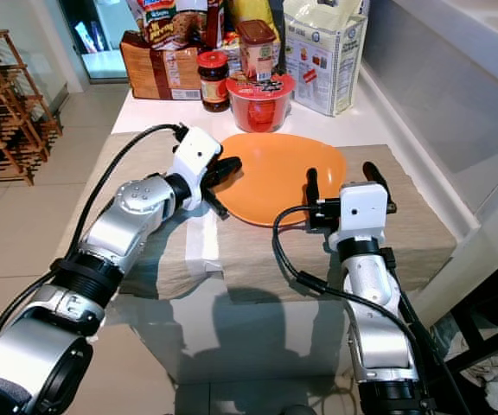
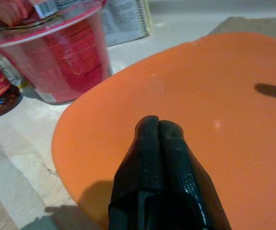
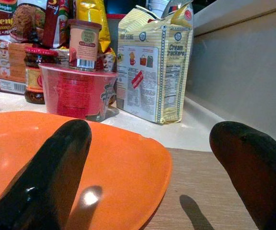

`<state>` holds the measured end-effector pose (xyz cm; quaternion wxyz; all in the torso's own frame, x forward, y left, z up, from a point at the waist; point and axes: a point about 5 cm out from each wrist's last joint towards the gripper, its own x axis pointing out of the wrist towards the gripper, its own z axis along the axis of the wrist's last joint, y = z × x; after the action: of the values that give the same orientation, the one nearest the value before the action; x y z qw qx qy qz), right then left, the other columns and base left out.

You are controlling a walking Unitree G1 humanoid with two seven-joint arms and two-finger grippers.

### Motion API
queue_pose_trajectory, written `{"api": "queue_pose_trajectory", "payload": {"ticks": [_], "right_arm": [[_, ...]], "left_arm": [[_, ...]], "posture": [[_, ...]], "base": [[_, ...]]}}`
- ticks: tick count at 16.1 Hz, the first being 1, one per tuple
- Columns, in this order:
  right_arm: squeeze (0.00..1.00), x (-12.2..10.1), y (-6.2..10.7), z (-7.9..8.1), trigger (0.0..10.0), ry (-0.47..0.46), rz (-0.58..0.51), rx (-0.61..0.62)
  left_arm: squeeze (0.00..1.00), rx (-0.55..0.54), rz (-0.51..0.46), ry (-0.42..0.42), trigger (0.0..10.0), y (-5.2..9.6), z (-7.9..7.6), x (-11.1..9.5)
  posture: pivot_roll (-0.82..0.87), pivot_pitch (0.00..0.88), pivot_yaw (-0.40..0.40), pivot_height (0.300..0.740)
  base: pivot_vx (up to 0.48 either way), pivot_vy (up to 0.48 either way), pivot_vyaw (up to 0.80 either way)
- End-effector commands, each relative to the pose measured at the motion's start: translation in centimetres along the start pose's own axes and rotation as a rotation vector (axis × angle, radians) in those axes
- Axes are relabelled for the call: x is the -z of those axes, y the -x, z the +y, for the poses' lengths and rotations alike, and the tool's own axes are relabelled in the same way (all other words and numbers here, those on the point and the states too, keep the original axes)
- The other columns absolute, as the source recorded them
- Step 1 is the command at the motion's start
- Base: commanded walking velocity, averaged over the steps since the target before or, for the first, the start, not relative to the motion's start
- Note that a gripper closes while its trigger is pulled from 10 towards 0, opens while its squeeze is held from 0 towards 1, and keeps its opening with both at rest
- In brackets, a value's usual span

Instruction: Setting the table

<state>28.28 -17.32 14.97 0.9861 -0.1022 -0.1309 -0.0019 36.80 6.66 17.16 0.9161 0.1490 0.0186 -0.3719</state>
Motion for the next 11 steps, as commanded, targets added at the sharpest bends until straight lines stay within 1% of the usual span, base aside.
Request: {"api": "queue_pose_trajectory", "payload": {"ticks": [1, 2, 4, 6, 11], "right_arm": [[0.0, -0.6, -0.2, -0.1, 10.0, -0.019, -0.017, 0.007], [0.0, -0.4, -0.2, -0.2, 10.0, -0.058, 0.007, 0.018], [0.0, 0.0, -0.2, -0.6, 10.0, -0.088, 0.032, 0.038], [0.0, 0.0, -0.3, -0.7, 10.0, -0.085, 0.032, 0.033], [0.0, 0.1, -0.5, -0.6, 10.0, -0.113, 0.052, 0.015]], "left_arm": [[0.0, 0.011, 0.011, -0.022, 10.0, -0.1, 0.2, -0.1], [0.0, 0.021, 0.022, -0.009, 10.0, -0.1, 0.1, 0.2], [0.0, 0.029, 0.03, 0.003, 10.0, 0.0, -0.2, 0.6], [0.0, 0.037, 0.04, 0.019, 10.0, 0.0, -0.4, 0.9], [0.0, 0.05, 0.075, 0.062, 10.0, 0.3, -0.9, 2.1]], "posture": [[-0.13, 0.0, 0.086, 0.736], [-0.13, 0.0, 0.086, 0.736], [-0.13, 0.0, 0.087, 0.736], [-0.13, 0.0, 0.086, 0.736], [-0.13, 0.0, 0.083, 0.736]], "base": [[0.0, 0.0, 0.0], [0.0, 0.0, 0.0], [0.0, 0.0, 0.0], [0.0, 0.0, 0.0], [0.0, 0.0, 0.0]]}}
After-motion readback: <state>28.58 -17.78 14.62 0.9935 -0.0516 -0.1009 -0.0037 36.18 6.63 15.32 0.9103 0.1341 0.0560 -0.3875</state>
